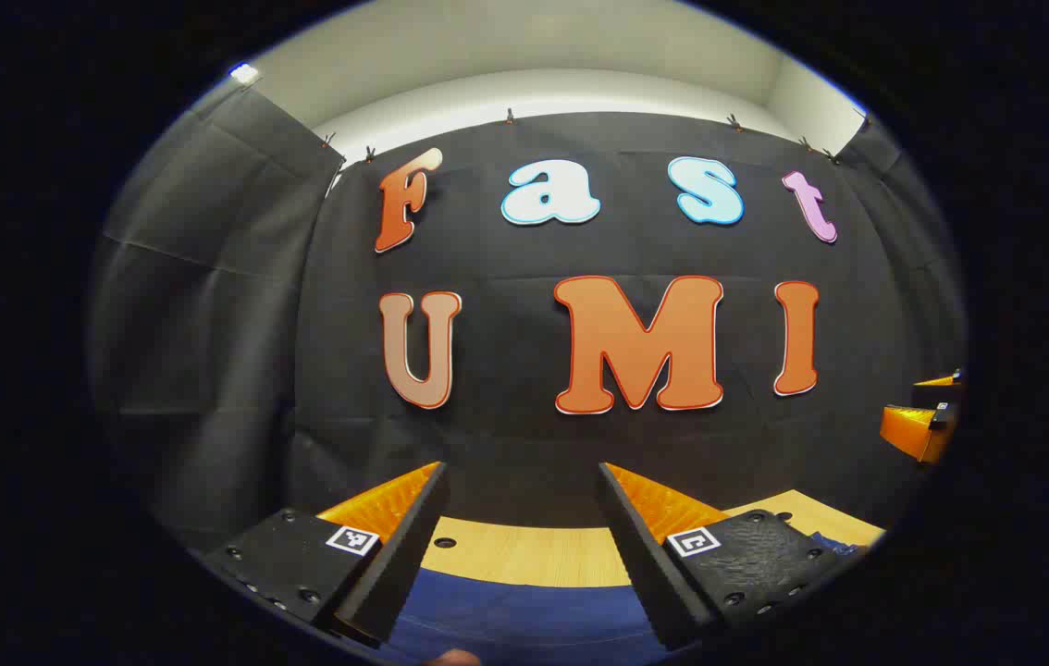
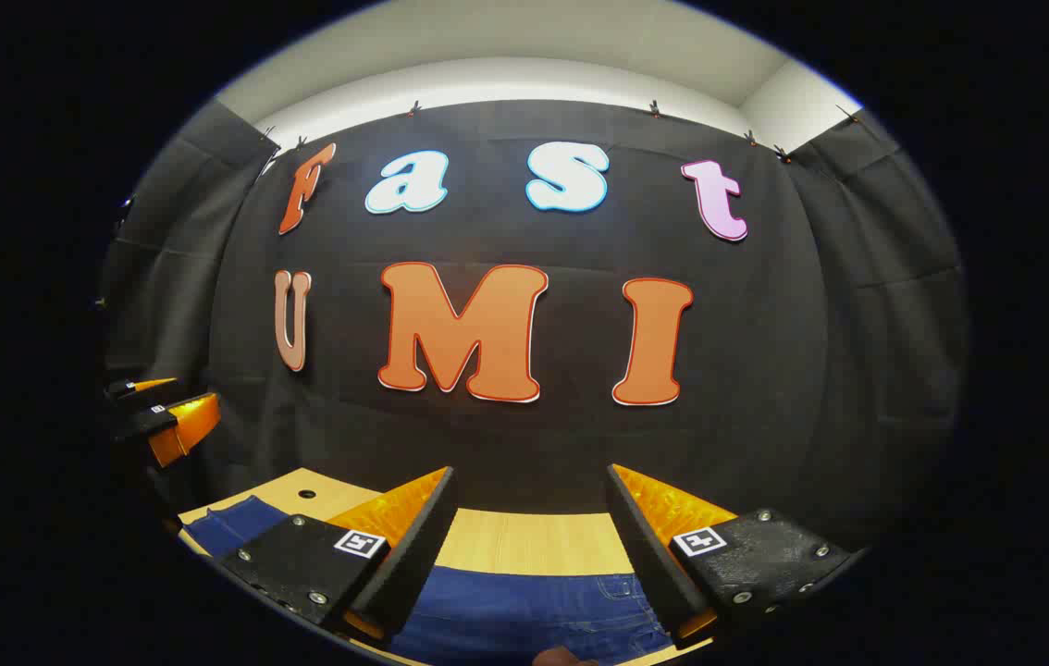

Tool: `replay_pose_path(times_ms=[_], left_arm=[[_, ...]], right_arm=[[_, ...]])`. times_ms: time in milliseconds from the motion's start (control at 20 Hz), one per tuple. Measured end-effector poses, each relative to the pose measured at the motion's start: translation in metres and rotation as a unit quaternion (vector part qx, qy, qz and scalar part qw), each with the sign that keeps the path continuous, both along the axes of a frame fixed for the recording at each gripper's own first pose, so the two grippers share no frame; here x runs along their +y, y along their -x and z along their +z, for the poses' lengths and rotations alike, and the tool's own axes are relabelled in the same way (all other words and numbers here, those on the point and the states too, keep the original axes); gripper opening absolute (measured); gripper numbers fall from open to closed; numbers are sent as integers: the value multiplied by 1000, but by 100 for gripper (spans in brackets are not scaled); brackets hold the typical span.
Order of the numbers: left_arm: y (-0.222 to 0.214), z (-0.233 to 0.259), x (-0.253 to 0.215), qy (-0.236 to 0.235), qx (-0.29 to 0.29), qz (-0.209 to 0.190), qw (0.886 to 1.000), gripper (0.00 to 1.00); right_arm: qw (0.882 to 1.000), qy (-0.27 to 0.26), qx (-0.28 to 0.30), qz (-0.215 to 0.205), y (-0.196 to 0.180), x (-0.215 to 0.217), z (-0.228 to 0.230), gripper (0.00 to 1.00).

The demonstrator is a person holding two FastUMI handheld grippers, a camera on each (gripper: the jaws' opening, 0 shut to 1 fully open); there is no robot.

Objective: Grasp the waist and the cuffs of the jeans and fold them to make the two legs overlap; first hold the waist and fold one-third of the jeans toward the cuffs, then hold the cuffs and fold the remaining one-third in the same direction to finish folding.

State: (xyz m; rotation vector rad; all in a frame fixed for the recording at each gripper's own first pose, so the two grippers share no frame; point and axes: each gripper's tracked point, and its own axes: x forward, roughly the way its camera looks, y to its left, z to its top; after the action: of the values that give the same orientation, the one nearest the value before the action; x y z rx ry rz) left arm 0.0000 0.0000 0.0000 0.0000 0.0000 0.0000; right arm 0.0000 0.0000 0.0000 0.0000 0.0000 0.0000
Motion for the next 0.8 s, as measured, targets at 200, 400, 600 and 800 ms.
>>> replay_pose_path(times_ms=[200, 400, 600, 800], left_arm=[[-13, -10, 18, -6, 8, -12, 1000, 96], [-26, -14, 30, -1, 5, -15, 1000, 96], [-32, -21, 31, -9, 16, -21, 1000, 96], [-36, -17, 34, -22, 9, -18, 1000, 97]], right_arm=[[1000, 17, 23, 6, -5, 26, -13, 97], [1000, 19, -19, -7, -7, 33, 6, 97], [999, 34, -32, -22, -17, 30, 14, 99], [999, 34, -17, -29, -20, 22, 5, 96]])
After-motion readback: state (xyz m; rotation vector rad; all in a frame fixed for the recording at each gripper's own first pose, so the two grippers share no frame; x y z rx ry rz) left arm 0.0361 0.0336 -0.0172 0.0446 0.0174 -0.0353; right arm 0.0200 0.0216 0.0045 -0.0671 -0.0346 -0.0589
